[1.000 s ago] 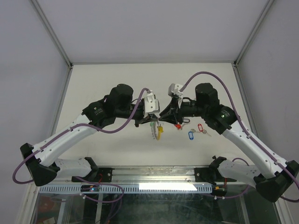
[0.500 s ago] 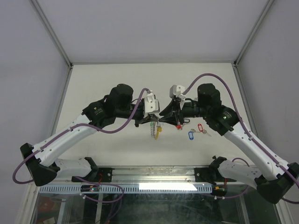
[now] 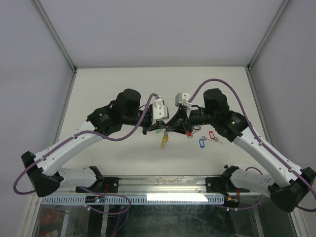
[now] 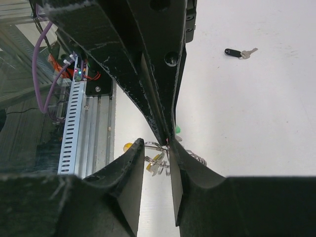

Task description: Put the keys on the keyring

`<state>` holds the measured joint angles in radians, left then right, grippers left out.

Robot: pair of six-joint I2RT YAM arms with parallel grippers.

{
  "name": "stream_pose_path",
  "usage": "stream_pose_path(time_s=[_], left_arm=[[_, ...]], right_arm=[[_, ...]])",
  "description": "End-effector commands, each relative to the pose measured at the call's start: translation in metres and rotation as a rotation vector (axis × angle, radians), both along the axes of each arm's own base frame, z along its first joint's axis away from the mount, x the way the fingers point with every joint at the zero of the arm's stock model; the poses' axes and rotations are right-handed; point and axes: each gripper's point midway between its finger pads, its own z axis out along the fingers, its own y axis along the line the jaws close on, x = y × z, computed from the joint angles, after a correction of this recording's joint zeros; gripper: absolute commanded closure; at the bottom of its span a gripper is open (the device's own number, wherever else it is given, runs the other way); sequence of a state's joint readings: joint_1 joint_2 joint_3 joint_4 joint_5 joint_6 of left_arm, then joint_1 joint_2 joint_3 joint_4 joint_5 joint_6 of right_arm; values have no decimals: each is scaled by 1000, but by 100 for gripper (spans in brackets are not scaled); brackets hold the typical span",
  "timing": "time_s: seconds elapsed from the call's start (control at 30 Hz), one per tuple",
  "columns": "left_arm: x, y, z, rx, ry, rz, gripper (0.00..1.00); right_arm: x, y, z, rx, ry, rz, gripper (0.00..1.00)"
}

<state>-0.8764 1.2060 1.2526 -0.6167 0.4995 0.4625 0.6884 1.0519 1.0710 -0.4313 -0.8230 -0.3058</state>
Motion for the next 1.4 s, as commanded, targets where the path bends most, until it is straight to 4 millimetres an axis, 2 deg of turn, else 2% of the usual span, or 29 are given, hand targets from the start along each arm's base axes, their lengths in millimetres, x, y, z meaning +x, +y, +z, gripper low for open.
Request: stream_pose_path(time_s=[0.0, 0.5, 0.9, 1.1, 1.2, 1.37], left_arm=[[-3, -7, 43, -108, -90, -43, 100], [-3, -7, 42, -106, -87, -45, 100], [-4, -6, 43, -109, -90, -45, 100], [-3, -7, 44, -110, -92, -45, 100], [-3, -7, 44, -110, -93, -44, 100], [-2, -6, 45, -110, -98, -37, 100]], right_arm=[[-1, 1, -2, -12, -26, 9, 70], [9, -1, -8, -37, -47, -47, 68], [10, 1, -9, -31, -38, -51, 78], [10, 2, -6, -19, -41, -50, 90], [9, 2, -3, -11, -48, -51, 100], [8, -3, 0, -24, -62, -56, 100]])
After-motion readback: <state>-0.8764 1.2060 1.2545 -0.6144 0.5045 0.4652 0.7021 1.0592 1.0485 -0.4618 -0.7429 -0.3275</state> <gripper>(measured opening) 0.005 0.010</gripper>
